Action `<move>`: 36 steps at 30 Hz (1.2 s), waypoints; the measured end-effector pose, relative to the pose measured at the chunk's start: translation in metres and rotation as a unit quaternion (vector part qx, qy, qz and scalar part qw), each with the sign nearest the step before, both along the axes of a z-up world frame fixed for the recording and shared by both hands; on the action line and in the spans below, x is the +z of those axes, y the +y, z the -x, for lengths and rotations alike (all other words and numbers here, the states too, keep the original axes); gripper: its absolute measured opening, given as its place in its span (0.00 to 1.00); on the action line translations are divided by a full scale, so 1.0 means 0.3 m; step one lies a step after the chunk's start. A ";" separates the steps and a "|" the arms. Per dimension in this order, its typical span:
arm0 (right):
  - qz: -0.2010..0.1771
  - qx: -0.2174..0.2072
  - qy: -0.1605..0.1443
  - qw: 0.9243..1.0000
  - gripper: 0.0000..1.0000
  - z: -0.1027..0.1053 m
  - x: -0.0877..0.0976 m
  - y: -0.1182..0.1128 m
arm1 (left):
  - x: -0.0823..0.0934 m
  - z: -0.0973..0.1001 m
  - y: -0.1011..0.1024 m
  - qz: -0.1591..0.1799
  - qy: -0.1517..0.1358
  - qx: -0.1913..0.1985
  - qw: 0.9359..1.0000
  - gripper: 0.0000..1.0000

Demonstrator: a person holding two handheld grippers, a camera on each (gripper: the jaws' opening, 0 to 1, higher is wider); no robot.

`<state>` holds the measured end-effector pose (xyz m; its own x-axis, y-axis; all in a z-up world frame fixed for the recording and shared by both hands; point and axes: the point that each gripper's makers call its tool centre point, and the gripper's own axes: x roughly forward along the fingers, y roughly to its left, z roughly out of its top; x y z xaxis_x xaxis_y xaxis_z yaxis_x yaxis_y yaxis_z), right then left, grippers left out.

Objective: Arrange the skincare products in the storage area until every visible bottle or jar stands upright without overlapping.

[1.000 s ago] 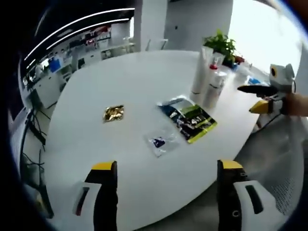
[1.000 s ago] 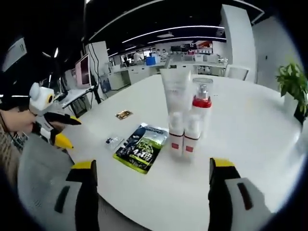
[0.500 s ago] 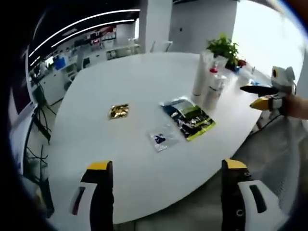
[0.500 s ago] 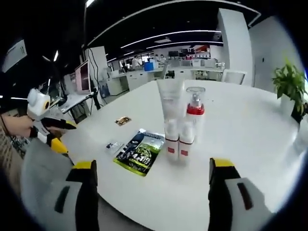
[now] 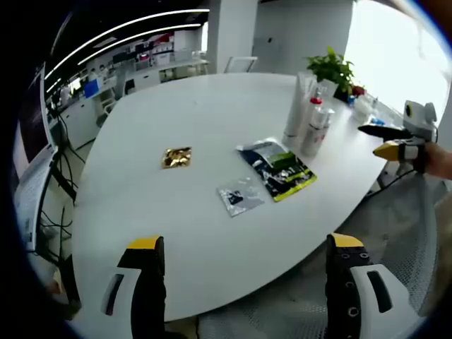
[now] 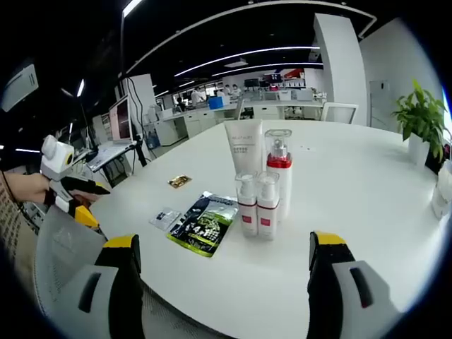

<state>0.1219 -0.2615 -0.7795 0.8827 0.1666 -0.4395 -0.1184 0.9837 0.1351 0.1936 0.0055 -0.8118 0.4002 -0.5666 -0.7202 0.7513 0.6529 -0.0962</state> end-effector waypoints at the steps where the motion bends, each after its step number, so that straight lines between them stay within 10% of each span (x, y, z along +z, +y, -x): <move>1: -0.001 0.001 0.001 1.000 0.99 0.000 -0.001 0.001 | 0.000 0.000 0.000 0.000 0.000 0.001 1.000 0.92; 36: -0.007 -0.006 0.026 1.000 0.99 -0.011 -0.030 -0.013 | -0.018 -0.129 -0.073 -0.025 0.021 -0.015 0.999 0.91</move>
<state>0.1253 -0.2655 -0.7885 0.8606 0.1623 -0.4828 -0.0985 0.9830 0.1550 0.2323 -0.0165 -0.8173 0.3534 -0.5410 -0.7631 0.7662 0.6355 -0.0957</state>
